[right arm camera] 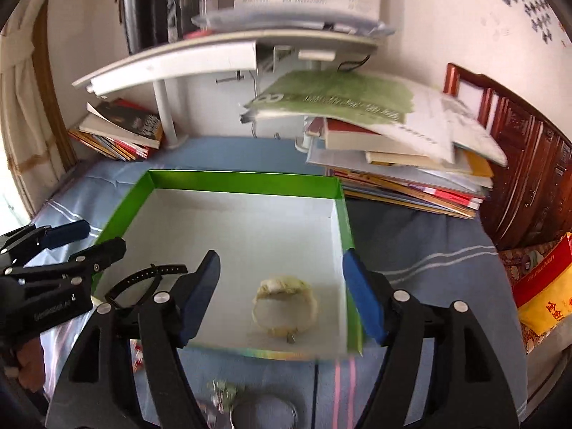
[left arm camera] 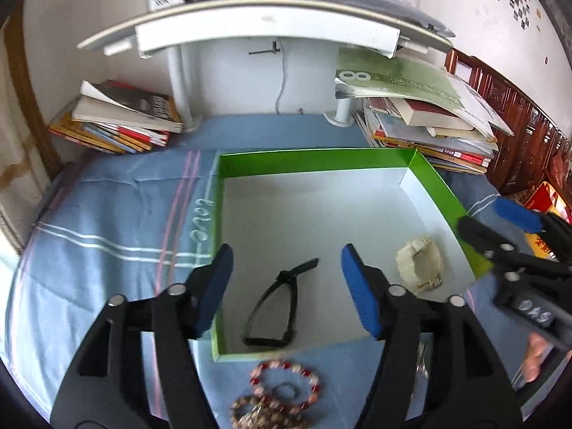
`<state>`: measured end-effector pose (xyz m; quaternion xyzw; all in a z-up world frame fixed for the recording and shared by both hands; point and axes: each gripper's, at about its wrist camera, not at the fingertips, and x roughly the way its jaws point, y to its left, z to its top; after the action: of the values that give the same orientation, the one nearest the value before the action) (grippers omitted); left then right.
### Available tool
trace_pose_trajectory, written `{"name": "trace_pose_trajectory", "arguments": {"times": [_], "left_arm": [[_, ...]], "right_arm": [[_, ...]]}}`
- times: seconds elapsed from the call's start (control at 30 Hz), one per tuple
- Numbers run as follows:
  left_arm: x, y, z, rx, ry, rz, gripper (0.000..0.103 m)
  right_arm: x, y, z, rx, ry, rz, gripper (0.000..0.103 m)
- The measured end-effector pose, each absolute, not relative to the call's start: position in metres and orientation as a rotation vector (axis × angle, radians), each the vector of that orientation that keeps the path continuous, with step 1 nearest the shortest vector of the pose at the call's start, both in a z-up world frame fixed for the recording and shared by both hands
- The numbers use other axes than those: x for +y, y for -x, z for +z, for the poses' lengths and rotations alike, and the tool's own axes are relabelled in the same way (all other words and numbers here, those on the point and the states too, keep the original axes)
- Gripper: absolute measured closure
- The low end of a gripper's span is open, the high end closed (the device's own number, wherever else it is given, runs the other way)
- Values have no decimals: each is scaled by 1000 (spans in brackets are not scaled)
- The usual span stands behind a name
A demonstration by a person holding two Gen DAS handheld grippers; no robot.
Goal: Organize jewelry
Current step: 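Carry the black watch into the box with the left tool while the right drops the white watch, then move the left tool to the dark wooden bead bracelet and grasp it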
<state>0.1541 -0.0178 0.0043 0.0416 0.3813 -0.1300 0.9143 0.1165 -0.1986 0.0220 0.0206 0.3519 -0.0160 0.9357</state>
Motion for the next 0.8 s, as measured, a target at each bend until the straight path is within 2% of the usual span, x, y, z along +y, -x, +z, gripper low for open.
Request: {"name": "trace_pose_trajectory", "arguments": {"times": [0.03, 0.13, 0.3, 0.47, 0.8], "left_arm": [[-14, -147, 6, 779, -93, -257, 26], [5, -121, 5, 760, -122, -197, 21], [44, -92, -22, 838, -86, -152, 18], [63, -81, -56, 943, -100, -97, 18], [41, -70, -68, 979, -136, -185, 18]], "right_arm": [[-200, -105, 25, 709, -42, -33, 31], [-205, -72, 23, 702, -46, -40, 29], [-209, -45, -16, 802, -22, -94, 29], [-207, -45, -55, 936, -42, -80, 53], [-192, -49, -67, 994, -22, -52, 58]]}}
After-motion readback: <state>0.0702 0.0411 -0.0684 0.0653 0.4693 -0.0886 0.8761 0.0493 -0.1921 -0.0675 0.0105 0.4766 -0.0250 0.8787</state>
